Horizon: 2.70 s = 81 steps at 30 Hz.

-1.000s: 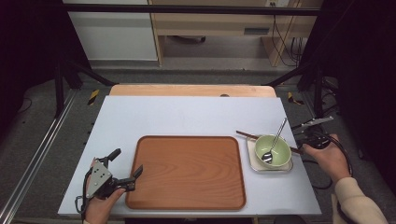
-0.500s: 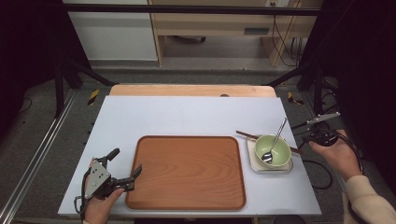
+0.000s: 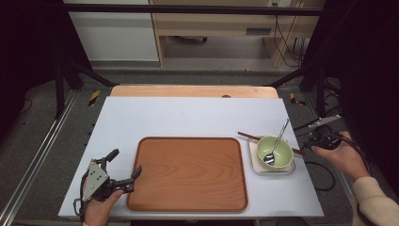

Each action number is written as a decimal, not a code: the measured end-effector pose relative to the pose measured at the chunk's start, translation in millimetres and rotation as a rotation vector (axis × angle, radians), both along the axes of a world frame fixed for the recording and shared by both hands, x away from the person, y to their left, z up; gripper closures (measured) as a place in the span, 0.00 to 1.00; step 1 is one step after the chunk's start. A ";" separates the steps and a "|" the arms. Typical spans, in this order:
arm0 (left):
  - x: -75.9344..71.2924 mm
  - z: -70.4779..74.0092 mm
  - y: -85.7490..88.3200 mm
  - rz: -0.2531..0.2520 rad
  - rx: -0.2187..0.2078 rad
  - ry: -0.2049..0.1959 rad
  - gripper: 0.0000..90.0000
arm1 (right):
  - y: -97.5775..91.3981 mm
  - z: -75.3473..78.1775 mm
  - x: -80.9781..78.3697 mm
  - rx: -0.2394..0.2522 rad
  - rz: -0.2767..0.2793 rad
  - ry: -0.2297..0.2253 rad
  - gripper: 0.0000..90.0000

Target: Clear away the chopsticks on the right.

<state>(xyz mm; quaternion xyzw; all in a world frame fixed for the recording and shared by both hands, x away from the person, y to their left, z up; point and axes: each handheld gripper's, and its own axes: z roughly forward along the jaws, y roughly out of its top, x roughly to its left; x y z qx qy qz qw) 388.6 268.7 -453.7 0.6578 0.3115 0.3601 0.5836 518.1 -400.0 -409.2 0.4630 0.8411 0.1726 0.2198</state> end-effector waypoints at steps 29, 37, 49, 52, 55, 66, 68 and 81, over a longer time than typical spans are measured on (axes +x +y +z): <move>-3.5 1.8 6.6 0.021 -0.008 -0.015 0.03 | -9.4 7.5 1.8 -0.096 0.071 0.001 0.63; -4.4 2.0 8.5 0.024 -0.012 -0.016 0.04 | 1.2 -1.9 3.8 -0.109 0.116 0.020 0.73; -4.4 1.6 8.0 0.025 -0.007 -0.015 0.04 | 14.2 -13.6 5.6 -0.092 0.175 0.052 0.82; -4.5 1.7 8.9 0.026 -0.009 -0.015 0.04 | 15.8 -14.7 4.8 -0.090 0.194 0.053 0.83; -4.2 1.6 8.8 0.026 -0.008 -0.015 0.04 | 16.7 -15.2 4.3 -0.086 0.198 0.059 0.83; -4.1 1.2 8.3 0.027 -0.004 -0.014 0.04 | 19.5 -19.8 4.4 -0.083 0.208 0.072 0.83; -3.9 1.1 8.1 0.026 -0.004 -0.014 0.04 | 19.5 -18.5 3.9 -0.086 0.216 0.073 0.83; -3.6 0.9 8.1 0.027 0.000 -0.012 0.04 | 26.7 -21.8 5.3 -0.097 0.231 0.101 0.82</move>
